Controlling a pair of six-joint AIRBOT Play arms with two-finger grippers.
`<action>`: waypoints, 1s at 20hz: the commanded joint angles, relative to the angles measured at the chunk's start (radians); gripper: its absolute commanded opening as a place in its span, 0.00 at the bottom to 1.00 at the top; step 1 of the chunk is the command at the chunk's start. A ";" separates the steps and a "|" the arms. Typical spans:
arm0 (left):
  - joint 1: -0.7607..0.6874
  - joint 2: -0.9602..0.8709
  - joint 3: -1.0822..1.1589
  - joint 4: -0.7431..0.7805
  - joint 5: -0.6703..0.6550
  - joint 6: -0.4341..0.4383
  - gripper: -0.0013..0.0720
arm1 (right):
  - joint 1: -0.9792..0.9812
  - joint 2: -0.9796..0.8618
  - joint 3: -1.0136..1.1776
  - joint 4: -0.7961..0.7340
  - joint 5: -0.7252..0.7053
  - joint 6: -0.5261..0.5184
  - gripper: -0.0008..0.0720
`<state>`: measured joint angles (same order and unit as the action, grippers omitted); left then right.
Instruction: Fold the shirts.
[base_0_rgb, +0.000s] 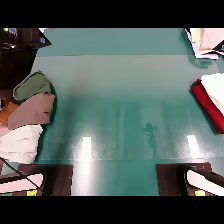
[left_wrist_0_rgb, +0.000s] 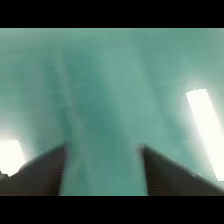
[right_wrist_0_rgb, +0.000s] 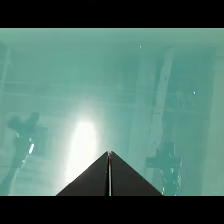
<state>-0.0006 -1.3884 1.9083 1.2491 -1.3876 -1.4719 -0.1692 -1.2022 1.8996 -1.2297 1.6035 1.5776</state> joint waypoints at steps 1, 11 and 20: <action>0.002 -0.029 -0.050 0.325 -0.039 -0.061 0.79 | 0.001 0.001 0.000 0.000 -0.005 0.000 0.04; 0.002 -0.122 -0.557 0.633 0.431 -0.215 0.79 | 0.001 0.001 0.000 0.000 0.040 0.000 0.04; 0.001 -0.263 -0.541 0.695 0.461 -0.230 0.33 | 0.001 0.001 0.000 0.000 0.064 0.004 0.04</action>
<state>0.0002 -1.6306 1.3602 1.9301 -0.9470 -1.6978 -0.1688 -1.2022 1.8996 -1.2297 1.6630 1.5799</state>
